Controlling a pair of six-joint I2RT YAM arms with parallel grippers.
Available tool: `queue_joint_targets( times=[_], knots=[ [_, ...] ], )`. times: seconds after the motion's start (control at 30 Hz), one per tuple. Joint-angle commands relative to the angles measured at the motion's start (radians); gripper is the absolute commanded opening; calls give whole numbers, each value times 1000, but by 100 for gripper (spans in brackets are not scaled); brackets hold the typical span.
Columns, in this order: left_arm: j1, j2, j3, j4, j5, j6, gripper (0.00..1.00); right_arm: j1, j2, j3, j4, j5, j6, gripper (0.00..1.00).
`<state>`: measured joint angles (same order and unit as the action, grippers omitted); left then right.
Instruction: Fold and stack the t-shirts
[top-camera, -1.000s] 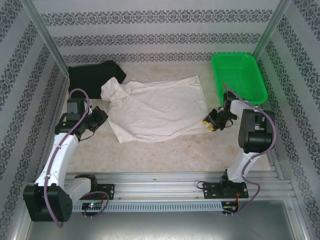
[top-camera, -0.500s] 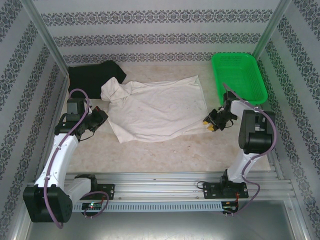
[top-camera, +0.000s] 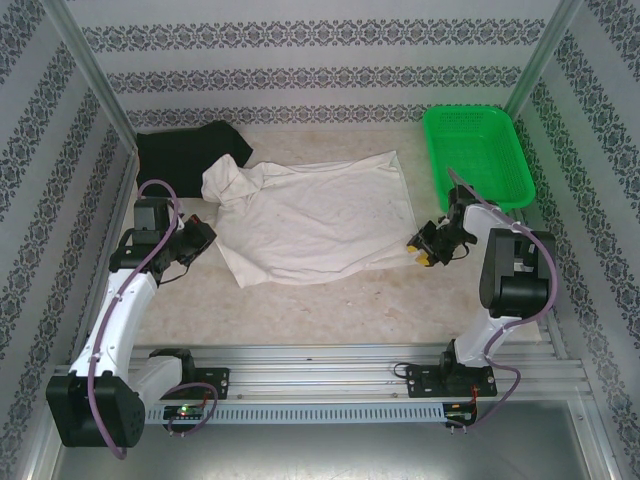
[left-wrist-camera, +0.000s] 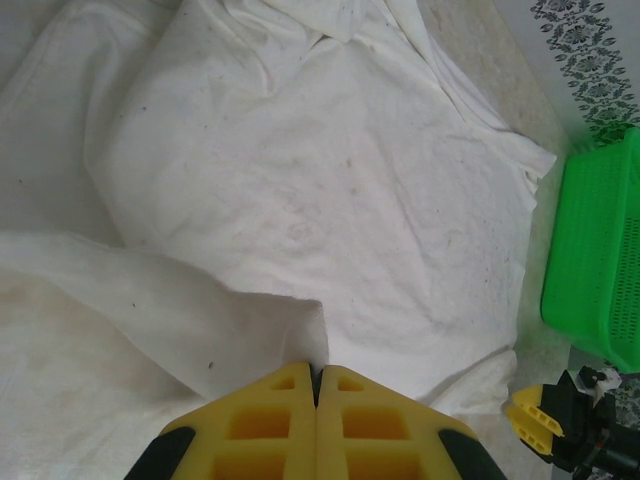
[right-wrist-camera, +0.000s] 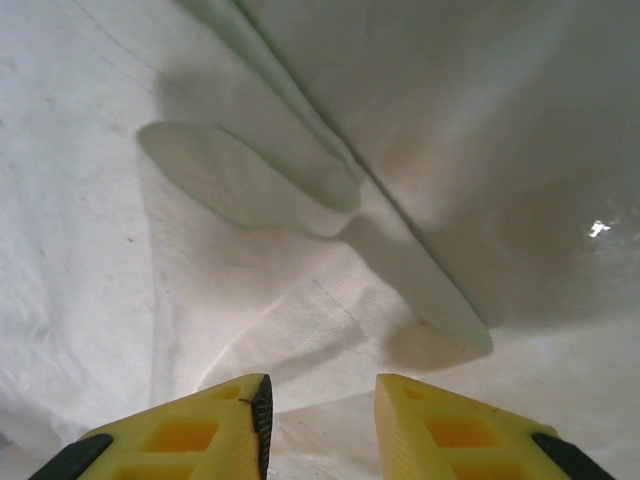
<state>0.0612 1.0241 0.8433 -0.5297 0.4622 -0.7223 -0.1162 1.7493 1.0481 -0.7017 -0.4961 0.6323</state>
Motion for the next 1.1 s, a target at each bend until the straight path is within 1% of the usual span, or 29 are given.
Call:
queue_joint_targets(
  times=[0.0, 0.2, 0.43, 0.5, 0.63, 0.73, 0.9, 1.07],
  knots=[
    [8, -22, -7, 15, -7, -5, 0, -9, 14, -11, 9, -6, -3, 35],
    [8, -34, -7, 6, -14, -6, 0, -10, 51, 15, 32, 7, 4, 35],
    [8, -52, -12, -5, -23, -8, 0, -11, 84, 38, 40, 27, 3, 31],
    [8, -54, -15, -9, -24, -6, 0, -11, 90, 43, 46, 35, 4, 26],
    [8, -64, -22, -13, -26, -8, 0, -11, 86, 53, 50, 55, 9, 10],
    [8, -75, -25, -26, -32, -6, 0, -11, 59, 59, 30, 67, -5, 2],
    [8, -98, -47, -31, -42, -12, 0, -11, 2, 17, 11, 53, -16, 2],
    [9, -117, -82, -24, -41, -30, 0, -10, -45, -67, 40, 57, -7, 2]
  ],
)
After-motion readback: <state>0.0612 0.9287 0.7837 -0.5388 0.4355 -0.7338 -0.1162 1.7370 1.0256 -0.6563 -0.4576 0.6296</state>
